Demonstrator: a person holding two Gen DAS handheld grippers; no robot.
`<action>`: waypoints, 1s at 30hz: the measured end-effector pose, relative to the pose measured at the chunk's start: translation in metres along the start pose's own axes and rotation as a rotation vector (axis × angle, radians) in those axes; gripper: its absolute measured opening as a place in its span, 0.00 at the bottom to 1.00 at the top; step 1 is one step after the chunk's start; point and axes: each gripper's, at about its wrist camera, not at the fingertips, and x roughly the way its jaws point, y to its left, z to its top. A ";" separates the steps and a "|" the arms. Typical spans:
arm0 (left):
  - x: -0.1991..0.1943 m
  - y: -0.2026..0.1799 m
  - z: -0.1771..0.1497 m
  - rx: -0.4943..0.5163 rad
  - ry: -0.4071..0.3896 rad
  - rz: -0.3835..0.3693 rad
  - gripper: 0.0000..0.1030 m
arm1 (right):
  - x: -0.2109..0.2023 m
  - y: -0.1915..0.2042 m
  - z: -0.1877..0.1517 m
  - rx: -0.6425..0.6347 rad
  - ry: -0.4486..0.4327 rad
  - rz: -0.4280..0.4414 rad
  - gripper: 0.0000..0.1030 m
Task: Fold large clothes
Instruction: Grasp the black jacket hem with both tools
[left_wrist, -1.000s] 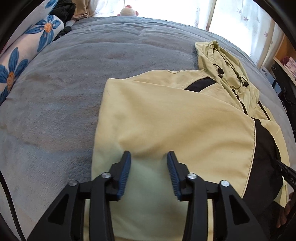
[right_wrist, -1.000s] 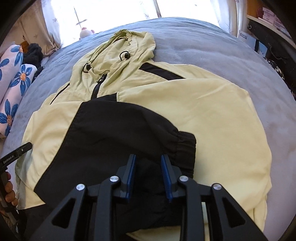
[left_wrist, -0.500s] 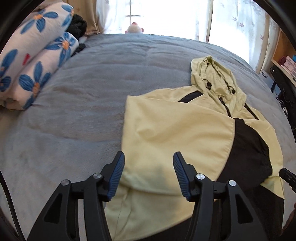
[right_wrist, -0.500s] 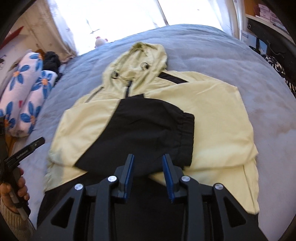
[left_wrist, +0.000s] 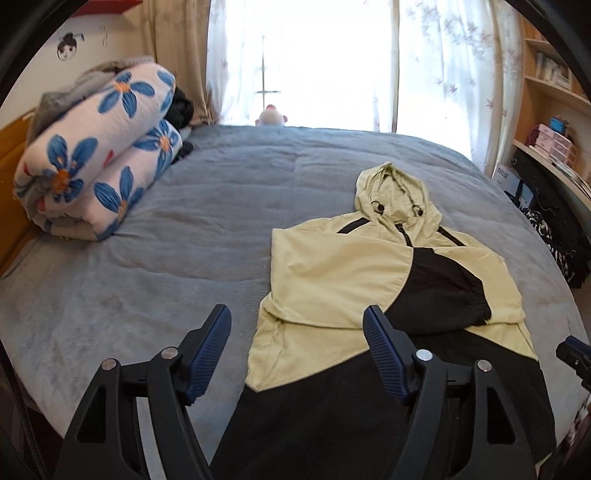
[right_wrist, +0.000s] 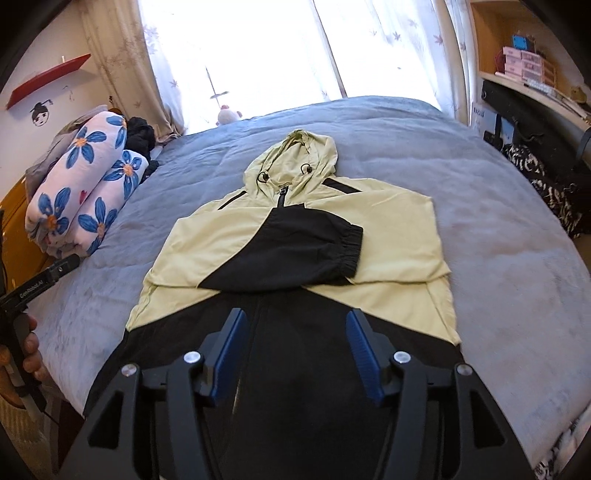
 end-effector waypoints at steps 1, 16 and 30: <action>-0.008 0.000 -0.004 0.003 -0.008 0.001 0.74 | -0.006 0.000 -0.005 -0.005 -0.004 -0.002 0.55; -0.034 0.028 -0.089 0.042 0.124 -0.069 0.75 | -0.048 -0.032 -0.081 -0.072 0.032 -0.036 0.55; 0.033 0.094 -0.171 -0.055 0.373 -0.139 0.75 | -0.032 -0.137 -0.150 0.093 0.168 -0.147 0.55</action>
